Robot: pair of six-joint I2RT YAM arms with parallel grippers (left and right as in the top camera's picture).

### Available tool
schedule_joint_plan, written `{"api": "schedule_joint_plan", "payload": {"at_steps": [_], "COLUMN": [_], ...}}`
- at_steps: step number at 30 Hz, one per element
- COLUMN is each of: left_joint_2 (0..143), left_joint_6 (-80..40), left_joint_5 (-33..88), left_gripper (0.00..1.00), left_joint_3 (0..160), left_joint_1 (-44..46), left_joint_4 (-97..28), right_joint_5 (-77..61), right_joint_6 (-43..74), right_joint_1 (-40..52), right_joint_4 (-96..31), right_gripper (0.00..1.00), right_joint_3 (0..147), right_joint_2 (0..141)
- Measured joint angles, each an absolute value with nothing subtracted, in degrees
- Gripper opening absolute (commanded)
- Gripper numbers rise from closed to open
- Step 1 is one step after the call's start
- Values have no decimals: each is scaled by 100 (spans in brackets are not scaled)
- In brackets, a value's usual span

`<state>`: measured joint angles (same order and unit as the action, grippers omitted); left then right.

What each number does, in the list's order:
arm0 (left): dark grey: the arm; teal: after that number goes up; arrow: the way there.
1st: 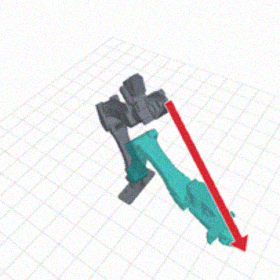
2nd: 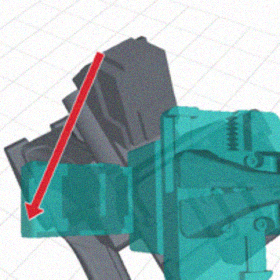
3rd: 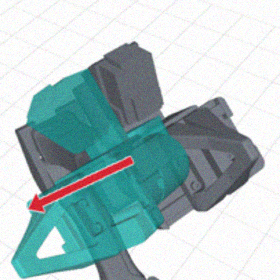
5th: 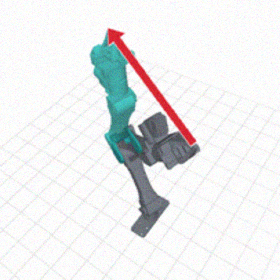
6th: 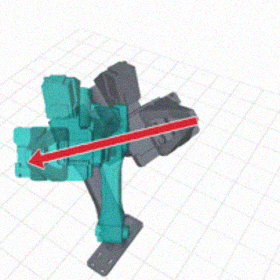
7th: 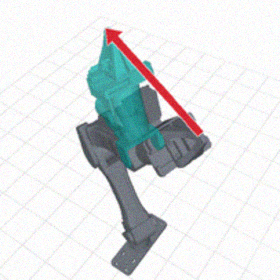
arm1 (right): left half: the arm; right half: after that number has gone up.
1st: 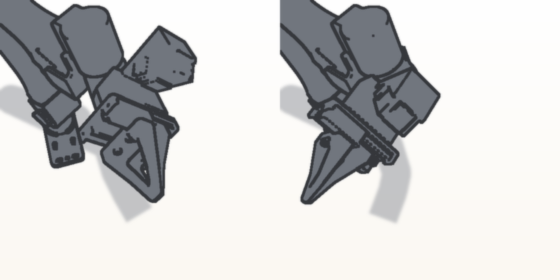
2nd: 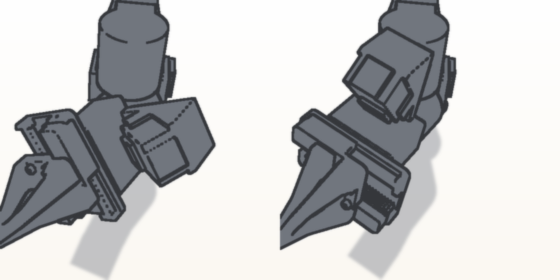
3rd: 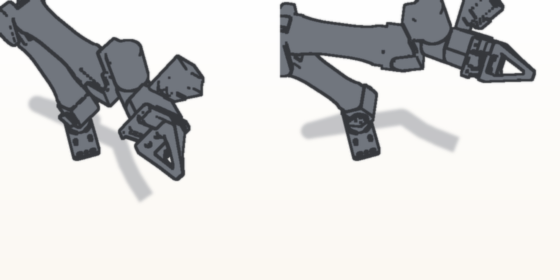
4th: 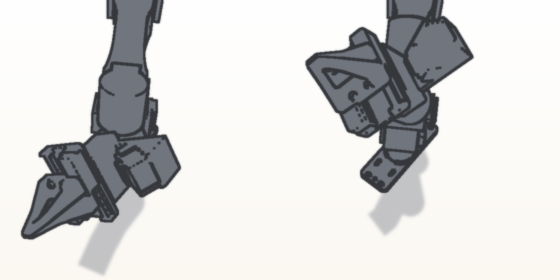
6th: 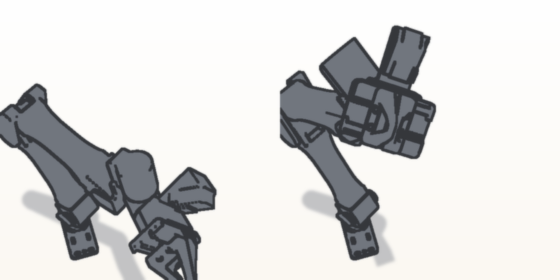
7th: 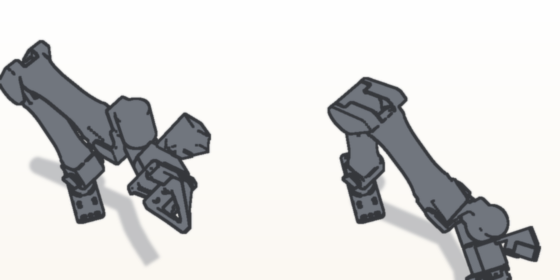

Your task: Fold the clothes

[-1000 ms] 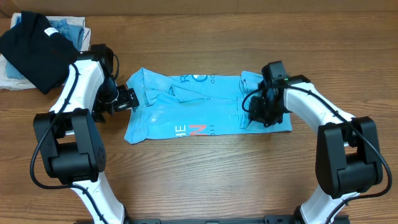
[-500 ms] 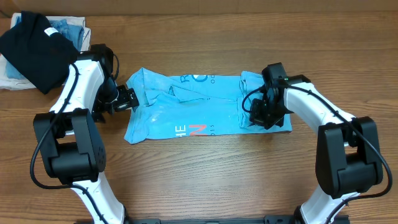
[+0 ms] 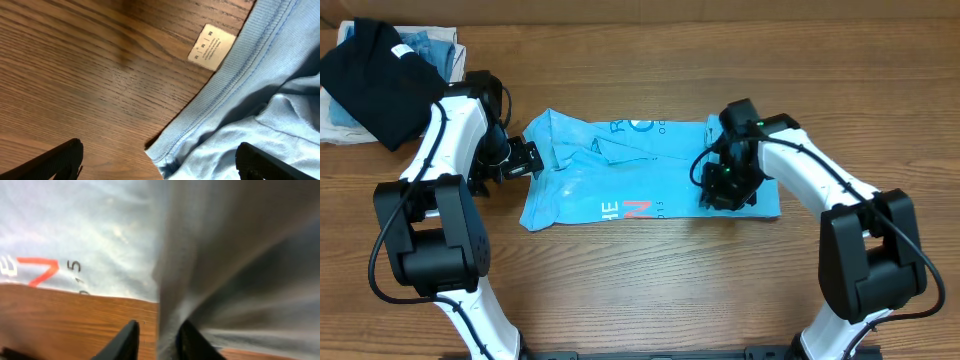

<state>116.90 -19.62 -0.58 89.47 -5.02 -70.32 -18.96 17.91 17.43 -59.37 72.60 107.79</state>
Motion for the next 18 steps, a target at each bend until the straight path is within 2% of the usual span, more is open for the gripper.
{"api": "schedule_joint_plan", "payload": {"at_steps": [2, 6, 10, 13, 16, 18], "left_joint_2": [11690, 11690, 11690, 11690, 11690, 11690], "left_joint_6": [-1962, -1962, -1962, -1962, -1962, -1962], "left_joint_5": [-58, -58, -58, -60, -58, -58], "left_gripper": [100, 100, 100, 100, 100, 100], "left_joint_3": [8947, 8947, 8947, 8945, 8943, 8943], "left_joint_1": [-502, -502, -502, -502, -502, -502], "left_joint_4": [-7035, -7052, -7057, -7054, -7054, -7046], "right_joint_5": [-1824, -1522, -1393, -1319, -1306, -1308], "right_joint_6": [1815, 1966, 2104, 2143, 2147, 2060], "right_joint_1": [1806, 1774, 1570, 1332, 1129, 1079], "right_joint_4": [-5940, -6012, -6399, -6709, -6879, -6875], "right_gripper": [41, 25, 24, 29, 45, 48], "right_joint_3": [7260, 7271, 7526, 7966, 8361, 8455], "right_joint_2": [10779, 10779, 10779, 10779, 10779, 10779]}}
